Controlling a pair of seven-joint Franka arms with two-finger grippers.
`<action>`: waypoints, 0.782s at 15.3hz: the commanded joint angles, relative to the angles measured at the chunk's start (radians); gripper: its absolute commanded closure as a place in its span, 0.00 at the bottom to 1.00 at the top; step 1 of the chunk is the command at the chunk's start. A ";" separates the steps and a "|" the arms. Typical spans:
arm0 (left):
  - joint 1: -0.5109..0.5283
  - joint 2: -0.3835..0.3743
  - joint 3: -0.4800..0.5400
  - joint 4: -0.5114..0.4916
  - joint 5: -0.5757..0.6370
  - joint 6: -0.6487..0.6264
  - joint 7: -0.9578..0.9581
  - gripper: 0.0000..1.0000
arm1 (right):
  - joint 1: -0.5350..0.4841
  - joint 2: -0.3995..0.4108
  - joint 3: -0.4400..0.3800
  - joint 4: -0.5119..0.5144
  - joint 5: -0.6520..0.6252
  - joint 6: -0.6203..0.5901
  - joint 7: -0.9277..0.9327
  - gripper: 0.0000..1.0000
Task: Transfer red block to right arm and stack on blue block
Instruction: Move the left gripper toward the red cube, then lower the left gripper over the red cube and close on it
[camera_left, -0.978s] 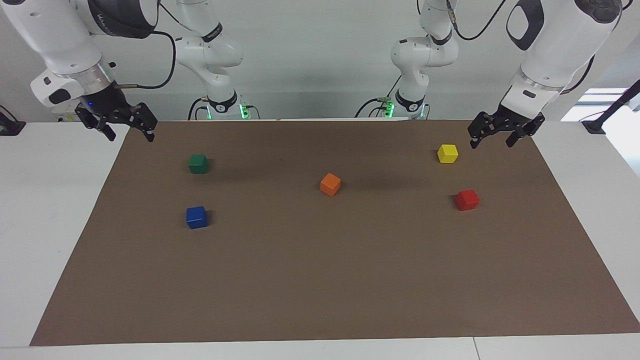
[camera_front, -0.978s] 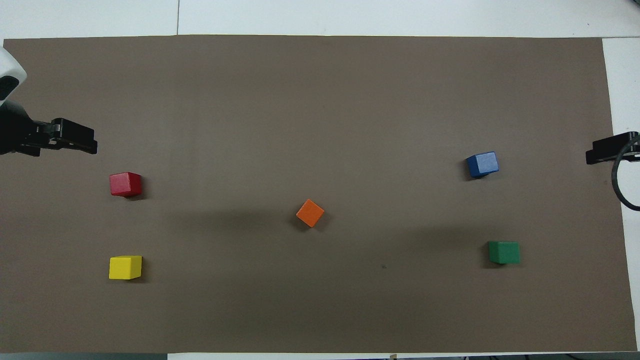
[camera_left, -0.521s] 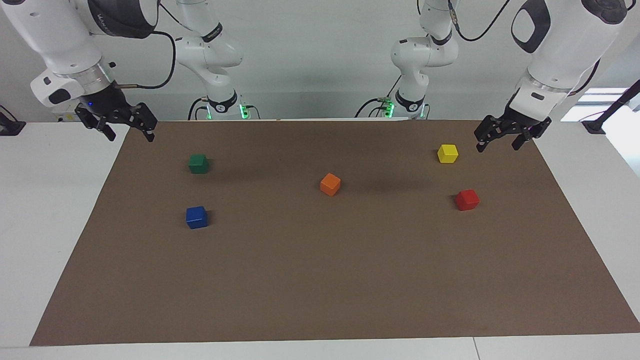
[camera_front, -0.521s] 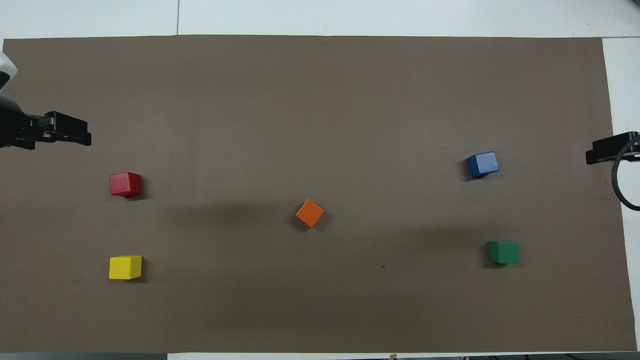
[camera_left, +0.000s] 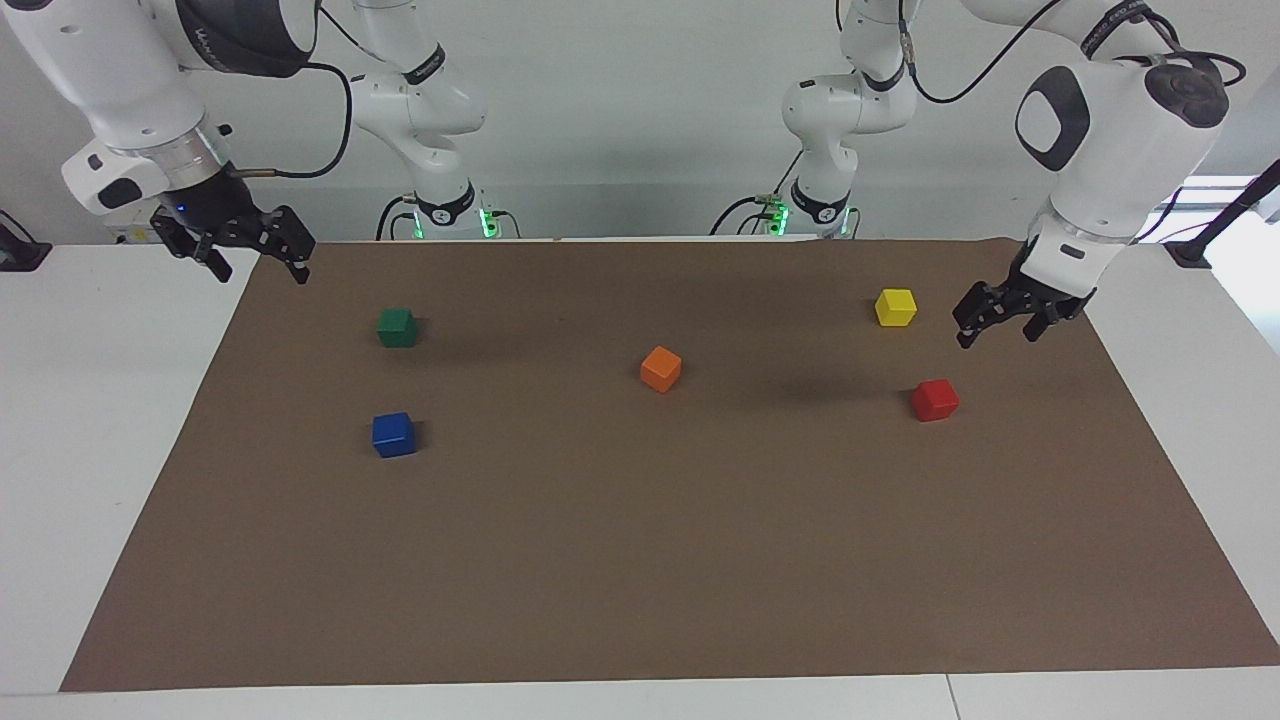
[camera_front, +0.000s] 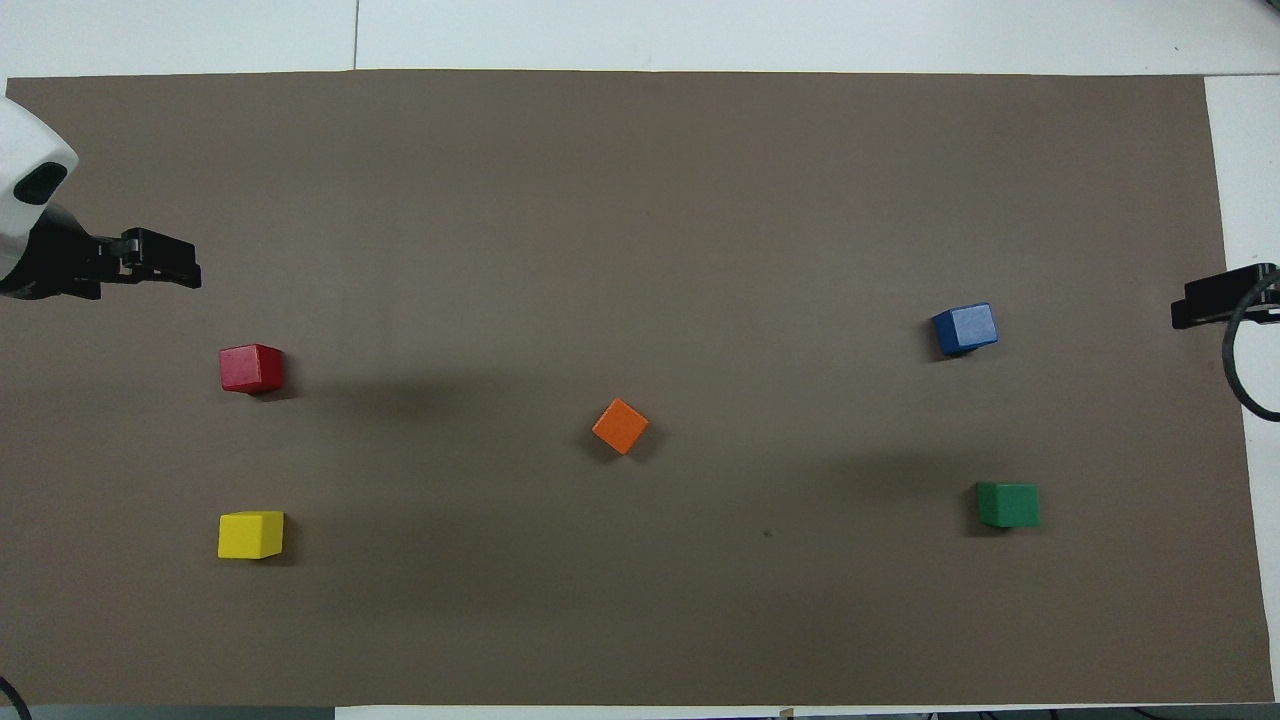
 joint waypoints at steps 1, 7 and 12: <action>0.018 -0.024 -0.001 -0.155 0.012 0.146 -0.002 0.00 | -0.005 -0.019 0.005 -0.024 -0.010 0.007 -0.018 0.00; 0.055 -0.012 -0.001 -0.277 0.012 0.287 -0.003 0.00 | -0.005 -0.033 0.007 -0.054 0.001 0.009 -0.015 0.00; 0.055 0.003 -0.001 -0.373 0.012 0.402 -0.078 0.00 | -0.005 -0.057 0.007 -0.103 0.002 0.007 -0.017 0.00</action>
